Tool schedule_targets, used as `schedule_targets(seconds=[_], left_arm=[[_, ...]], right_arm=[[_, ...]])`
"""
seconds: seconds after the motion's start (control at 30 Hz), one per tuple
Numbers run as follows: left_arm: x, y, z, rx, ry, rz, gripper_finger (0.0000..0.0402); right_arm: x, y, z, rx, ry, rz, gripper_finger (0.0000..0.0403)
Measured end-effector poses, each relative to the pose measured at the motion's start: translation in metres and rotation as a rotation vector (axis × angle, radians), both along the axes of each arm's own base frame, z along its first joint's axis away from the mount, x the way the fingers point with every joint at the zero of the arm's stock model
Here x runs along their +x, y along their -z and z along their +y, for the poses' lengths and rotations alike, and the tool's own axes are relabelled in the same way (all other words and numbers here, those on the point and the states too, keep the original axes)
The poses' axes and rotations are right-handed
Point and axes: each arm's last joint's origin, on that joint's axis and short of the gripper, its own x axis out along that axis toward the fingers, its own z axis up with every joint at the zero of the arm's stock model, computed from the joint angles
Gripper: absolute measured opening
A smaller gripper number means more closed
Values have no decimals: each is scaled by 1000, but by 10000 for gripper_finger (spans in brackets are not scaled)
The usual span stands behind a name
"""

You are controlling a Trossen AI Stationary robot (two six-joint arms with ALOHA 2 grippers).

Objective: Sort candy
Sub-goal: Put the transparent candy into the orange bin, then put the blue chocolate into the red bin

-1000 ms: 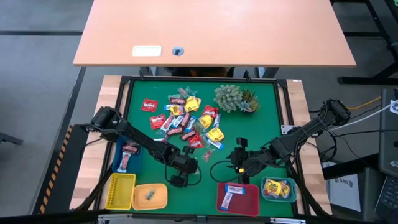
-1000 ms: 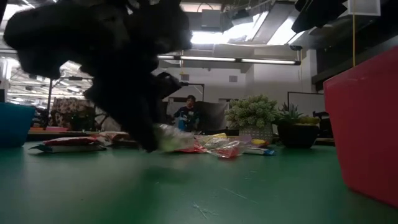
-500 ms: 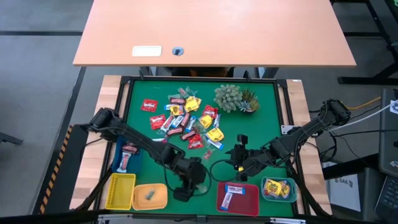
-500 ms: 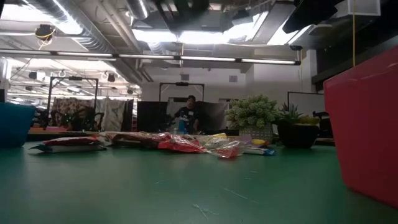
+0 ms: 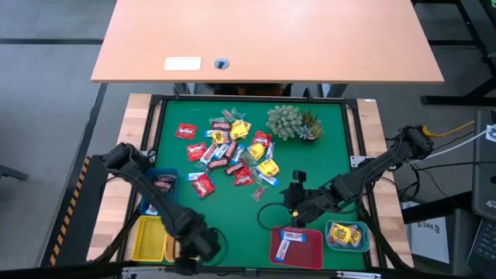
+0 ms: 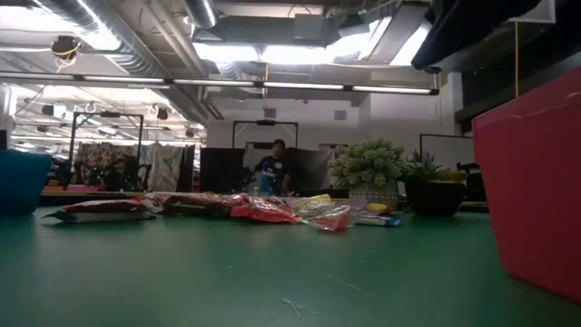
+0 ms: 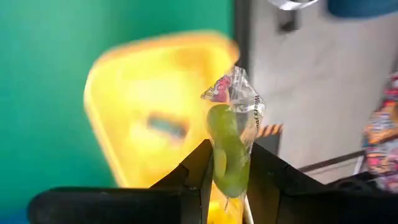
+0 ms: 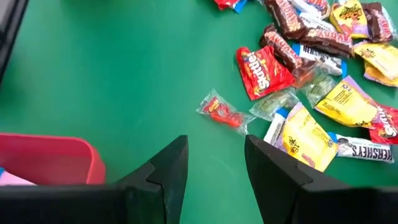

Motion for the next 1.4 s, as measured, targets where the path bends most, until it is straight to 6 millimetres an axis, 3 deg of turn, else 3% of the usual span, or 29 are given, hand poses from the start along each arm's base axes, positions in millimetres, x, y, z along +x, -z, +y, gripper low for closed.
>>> schedule_targets(seconds=[0.2,0.43,0.6,0.87,1.0,1.2,1.4], left_arm=[[-24,2,-6,186,-97,64,69],[-28,2,-9,228,-221,76,69],[-26,2,-8,261,-279,48,80],[-26,2,-8,268,-312,39,145],[-22,2,-9,288,-282,-57,165],[-10,1,-7,351,-282,-265,169],[0,1,-2,344,-319,-303,165]], right_arm=[[5,12,3,-25,-1,36,159],[6,15,4,-36,3,40,159],[7,15,3,-69,28,20,159],[7,15,3,-68,28,21,159],[8,14,-1,-99,63,1,159],[17,13,-17,-115,137,-17,159],[24,14,-35,-103,152,24,159]])
